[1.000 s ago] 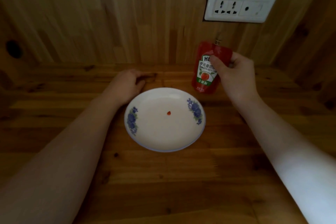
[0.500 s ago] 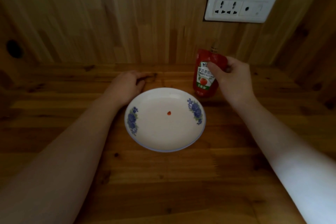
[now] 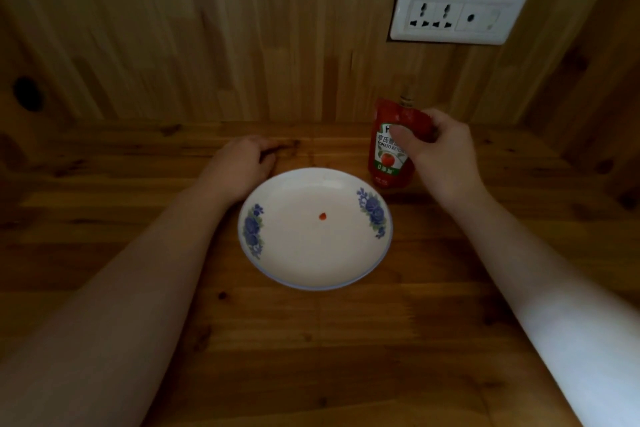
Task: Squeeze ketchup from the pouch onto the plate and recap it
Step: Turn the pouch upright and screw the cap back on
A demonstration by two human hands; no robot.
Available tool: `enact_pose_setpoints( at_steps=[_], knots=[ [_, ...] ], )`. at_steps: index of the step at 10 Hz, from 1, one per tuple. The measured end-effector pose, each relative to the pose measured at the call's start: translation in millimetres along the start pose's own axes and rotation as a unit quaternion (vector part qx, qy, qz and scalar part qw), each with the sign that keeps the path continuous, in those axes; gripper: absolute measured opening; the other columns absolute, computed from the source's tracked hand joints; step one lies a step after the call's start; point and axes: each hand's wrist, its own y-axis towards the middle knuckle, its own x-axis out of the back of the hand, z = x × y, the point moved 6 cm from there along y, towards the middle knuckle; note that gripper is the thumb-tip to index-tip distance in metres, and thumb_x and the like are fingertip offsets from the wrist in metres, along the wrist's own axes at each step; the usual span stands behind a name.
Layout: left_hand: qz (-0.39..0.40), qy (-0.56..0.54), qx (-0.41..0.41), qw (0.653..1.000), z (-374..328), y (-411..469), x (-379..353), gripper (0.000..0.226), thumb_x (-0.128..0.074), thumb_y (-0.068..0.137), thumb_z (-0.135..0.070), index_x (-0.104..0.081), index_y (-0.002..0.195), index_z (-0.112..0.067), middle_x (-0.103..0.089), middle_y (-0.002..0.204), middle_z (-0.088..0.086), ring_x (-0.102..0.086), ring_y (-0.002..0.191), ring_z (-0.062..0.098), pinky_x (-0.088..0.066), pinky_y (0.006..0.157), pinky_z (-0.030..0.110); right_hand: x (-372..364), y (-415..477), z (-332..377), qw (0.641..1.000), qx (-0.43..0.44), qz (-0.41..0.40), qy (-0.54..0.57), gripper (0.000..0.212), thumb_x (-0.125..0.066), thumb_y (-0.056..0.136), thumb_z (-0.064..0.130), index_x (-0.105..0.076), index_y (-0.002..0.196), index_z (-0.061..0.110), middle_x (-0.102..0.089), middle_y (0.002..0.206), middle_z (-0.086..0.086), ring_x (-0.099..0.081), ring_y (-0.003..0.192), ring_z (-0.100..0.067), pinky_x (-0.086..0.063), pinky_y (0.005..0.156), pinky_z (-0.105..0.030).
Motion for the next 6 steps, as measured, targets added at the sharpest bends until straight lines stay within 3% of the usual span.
enact_pose_setpoints(
  at_steps=[1, 3, 5, 6],
  knots=[
    [0.0, 0.003, 0.007, 1.0, 1.5, 0.0, -0.9, 0.039, -0.05, 0.1, -0.02, -0.059, 0.138, -0.027, -0.058, 0.144, 0.008, -0.055, 0.128, 0.03, -0.044, 0.106, 0.041, 0.1, -1.1, 3.7, 1.0, 0.006, 0.005, -0.011, 0.023, -0.079, 0.091, 0.032, -0.067, 0.11, 0.036, -0.071, 0.098, 0.018, -0.069, 0.094, 0.003, -0.056, 0.065, -0.012],
    [0.001, 0.002, 0.024, 1.0, 2.8, -1.2, -2.0, 0.039, -0.049, 0.1, -0.021, -0.059, 0.137, -0.023, -0.057, 0.146, 0.006, -0.053, 0.13, 0.031, -0.042, 0.106, 0.039, 3.0, -2.6, 10.4, 1.0, 0.016, -0.002, -0.007, 0.028, -0.082, 0.088, 0.033, -0.065, 0.11, 0.038, -0.07, 0.103, 0.017, -0.069, 0.099, -0.001, -0.058, 0.074, -0.021],
    [0.003, -0.005, 0.009, 1.0, 1.0, -1.3, -0.5, 0.041, -0.049, 0.098, -0.016, -0.06, 0.137, -0.023, -0.057, 0.146, 0.004, -0.054, 0.131, 0.027, -0.043, 0.108, 0.036, 1.9, -2.3, 11.6, 1.0, 0.024, 0.006, -0.02, 0.037, -0.083, 0.087, 0.029, -0.068, 0.121, 0.023, -0.074, 0.114, 0.0, -0.073, 0.102, -0.012, -0.063, 0.084, -0.036],
    [-0.006, -0.006, 0.019, 1.0, 2.6, -1.0, -0.1, 0.041, -0.049, 0.098, -0.017, -0.06, 0.137, -0.022, -0.057, 0.147, 0.004, -0.054, 0.132, 0.027, -0.043, 0.108, 0.037, 4.0, -4.1, 21.9, 0.999, 0.044, 0.0, 0.007, 0.036, -0.08, 0.09, 0.031, -0.066, 0.122, 0.024, -0.069, 0.111, 0.008, -0.068, 0.102, -0.002, -0.059, 0.083, -0.026]
  ],
)
